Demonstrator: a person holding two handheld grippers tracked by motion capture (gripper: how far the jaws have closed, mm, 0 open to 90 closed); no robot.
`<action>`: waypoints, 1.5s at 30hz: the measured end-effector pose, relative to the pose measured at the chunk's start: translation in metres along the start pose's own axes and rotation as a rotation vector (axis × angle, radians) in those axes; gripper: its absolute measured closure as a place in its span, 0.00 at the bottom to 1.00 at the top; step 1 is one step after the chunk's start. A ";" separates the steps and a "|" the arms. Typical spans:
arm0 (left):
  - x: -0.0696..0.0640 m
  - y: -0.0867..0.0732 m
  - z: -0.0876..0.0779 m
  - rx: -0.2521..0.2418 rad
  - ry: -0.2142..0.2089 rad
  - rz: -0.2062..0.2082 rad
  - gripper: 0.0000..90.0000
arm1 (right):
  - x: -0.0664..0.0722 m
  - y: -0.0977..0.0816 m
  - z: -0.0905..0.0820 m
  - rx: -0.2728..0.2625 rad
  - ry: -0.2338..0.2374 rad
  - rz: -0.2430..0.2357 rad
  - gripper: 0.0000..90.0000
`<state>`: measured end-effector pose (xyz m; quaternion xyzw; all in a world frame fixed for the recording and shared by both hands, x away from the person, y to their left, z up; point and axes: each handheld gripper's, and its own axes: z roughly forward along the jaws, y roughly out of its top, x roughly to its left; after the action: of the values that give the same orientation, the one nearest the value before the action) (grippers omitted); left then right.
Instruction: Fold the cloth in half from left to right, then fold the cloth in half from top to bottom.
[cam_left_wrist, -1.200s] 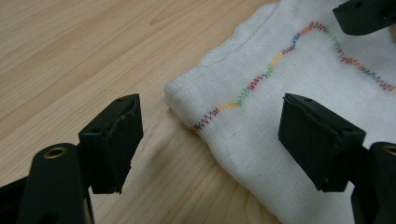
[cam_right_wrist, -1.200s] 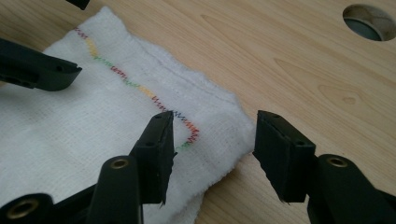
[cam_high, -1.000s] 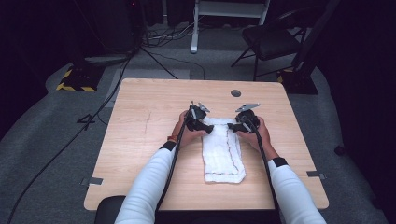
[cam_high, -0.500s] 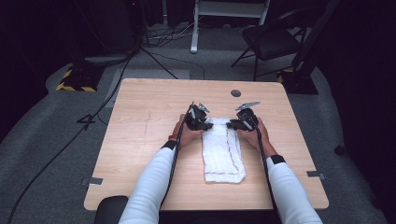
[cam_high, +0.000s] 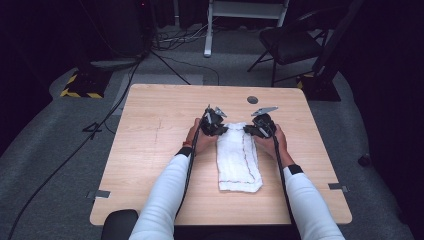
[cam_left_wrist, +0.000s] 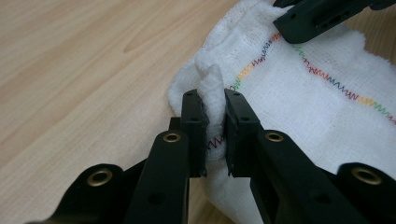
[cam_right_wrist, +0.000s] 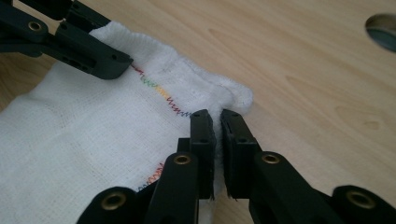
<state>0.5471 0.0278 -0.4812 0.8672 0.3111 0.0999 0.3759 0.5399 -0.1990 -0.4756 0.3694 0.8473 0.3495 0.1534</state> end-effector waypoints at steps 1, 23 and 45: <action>0.002 0.002 -0.002 -0.010 0.000 -0.003 0.89 | 0.000 0.001 -0.002 -0.008 -0.010 -0.005 0.94; 0.002 0.031 -0.023 -0.063 0.094 0.055 0.90 | 0.000 0.028 -0.024 -0.118 -0.081 -0.054 0.94; -0.004 0.038 -0.045 -0.129 0.070 0.107 0.89 | 0.002 0.038 -0.047 -0.164 -0.090 -0.097 0.94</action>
<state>0.5435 0.0317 -0.4222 0.8526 0.2701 0.1701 0.4137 0.5339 -0.2017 -0.4149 0.3294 0.8250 0.3930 0.2375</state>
